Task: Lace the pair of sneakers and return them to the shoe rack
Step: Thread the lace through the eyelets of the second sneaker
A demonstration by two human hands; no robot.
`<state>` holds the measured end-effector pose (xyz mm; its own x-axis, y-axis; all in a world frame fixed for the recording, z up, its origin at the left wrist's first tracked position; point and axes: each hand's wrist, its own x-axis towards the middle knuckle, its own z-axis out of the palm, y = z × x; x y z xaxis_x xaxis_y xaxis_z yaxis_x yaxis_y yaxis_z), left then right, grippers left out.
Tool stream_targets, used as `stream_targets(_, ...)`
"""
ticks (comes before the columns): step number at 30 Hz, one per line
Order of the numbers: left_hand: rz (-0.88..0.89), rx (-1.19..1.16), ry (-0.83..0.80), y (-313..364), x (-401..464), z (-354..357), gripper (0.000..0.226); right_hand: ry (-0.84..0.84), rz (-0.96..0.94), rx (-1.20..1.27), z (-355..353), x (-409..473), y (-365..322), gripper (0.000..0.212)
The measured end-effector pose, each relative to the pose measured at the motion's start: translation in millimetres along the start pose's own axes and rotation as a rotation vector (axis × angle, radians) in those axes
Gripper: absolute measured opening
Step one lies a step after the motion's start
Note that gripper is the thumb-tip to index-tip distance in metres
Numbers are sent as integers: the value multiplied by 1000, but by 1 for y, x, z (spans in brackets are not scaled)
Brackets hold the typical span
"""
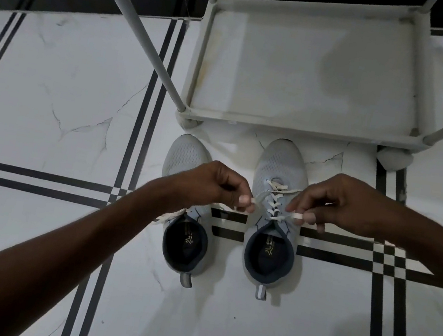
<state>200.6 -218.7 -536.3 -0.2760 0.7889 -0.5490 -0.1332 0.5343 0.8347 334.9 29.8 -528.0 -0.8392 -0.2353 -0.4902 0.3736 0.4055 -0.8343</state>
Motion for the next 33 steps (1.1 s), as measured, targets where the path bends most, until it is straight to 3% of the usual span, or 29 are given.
stream_targets(4,36,-148,12,4,9,8,9,29,-33,375,10,3,3,9)
stream_targets(7,-1,-241,103,3,22,23,15,189,-8,499,31,9,7,14)
stream_targets(12,-111,-244,297,-10,43,39,25,416,3,455,48,16,1,9)
stream_targets(21,-82,-214,89,-17,49,27,11,417,-20,154,57,21,6,33)
stream_targets(29,-183,-290,181,-24,57,43,19,442,-15,163,62,26,4,30)
stream_targets(33,-190,-443,159,-24,52,41,8,423,-19,203,59,29,7,28)
